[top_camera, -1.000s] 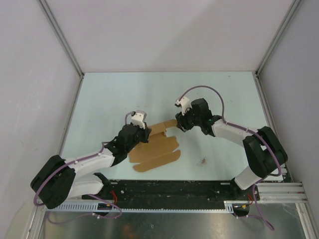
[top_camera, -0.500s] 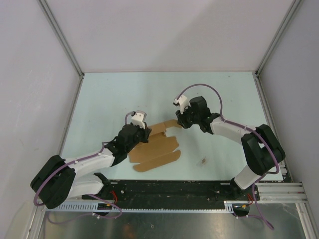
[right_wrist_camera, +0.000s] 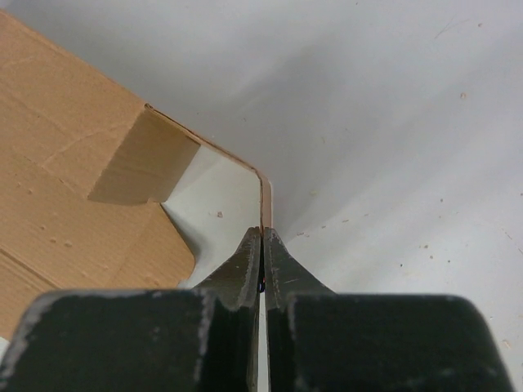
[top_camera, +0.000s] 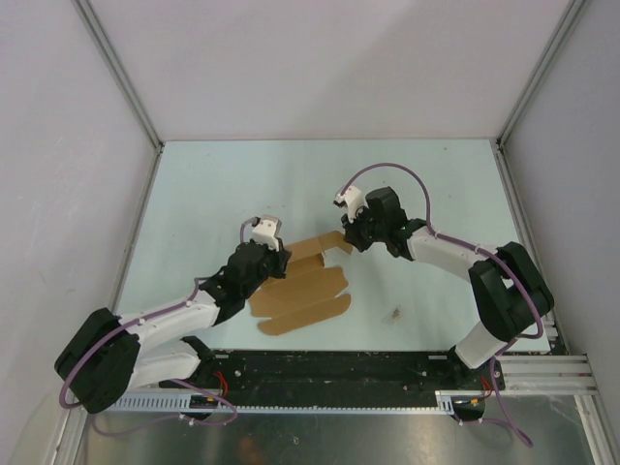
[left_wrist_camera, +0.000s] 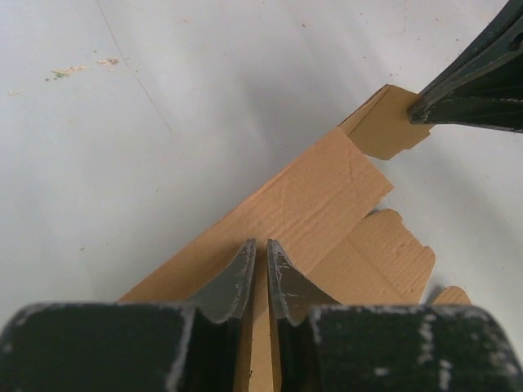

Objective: Fold the paper box

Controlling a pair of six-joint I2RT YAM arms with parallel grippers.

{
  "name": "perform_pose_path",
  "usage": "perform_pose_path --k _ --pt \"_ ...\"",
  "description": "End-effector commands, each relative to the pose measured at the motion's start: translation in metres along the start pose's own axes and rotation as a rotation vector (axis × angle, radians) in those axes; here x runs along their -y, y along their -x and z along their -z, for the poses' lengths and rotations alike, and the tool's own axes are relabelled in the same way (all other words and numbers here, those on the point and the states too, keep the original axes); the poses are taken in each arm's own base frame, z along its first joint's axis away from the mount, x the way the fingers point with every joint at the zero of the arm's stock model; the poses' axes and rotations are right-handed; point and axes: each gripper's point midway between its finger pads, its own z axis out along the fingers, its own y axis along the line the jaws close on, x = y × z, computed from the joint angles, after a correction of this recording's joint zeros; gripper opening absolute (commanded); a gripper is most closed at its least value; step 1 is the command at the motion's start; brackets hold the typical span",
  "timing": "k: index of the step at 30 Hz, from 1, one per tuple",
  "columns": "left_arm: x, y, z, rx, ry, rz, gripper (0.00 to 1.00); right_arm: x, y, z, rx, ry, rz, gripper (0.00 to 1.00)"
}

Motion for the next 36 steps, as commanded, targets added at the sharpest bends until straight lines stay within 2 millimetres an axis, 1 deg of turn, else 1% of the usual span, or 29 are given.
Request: perform_pose_path --k 1,6,12,16,24,36 --pt "-0.004 0.01 0.002 0.019 0.034 -0.015 0.15 0.006 0.029 0.01 0.053 -0.016 0.025 0.0" --pt "-0.005 0.002 -0.002 -0.012 0.038 -0.019 0.13 0.002 0.041 0.013 0.059 0.001 0.008 0.0" --pt "-0.006 0.0 -0.001 -0.018 0.036 -0.019 0.13 -0.006 0.046 0.015 0.047 0.01 -0.053 0.0" --pt "-0.005 -0.001 -0.001 -0.021 0.034 -0.02 0.12 -0.015 0.045 0.015 0.031 0.009 -0.079 0.0" --pt "-0.005 -0.002 -0.001 -0.024 0.032 -0.019 0.12 -0.03 0.033 0.009 -0.027 -0.007 -0.092 0.0" --pt "-0.004 -0.003 0.0 -0.026 0.024 -0.014 0.11 -0.043 0.042 0.008 -0.004 -0.008 -0.125 0.0"
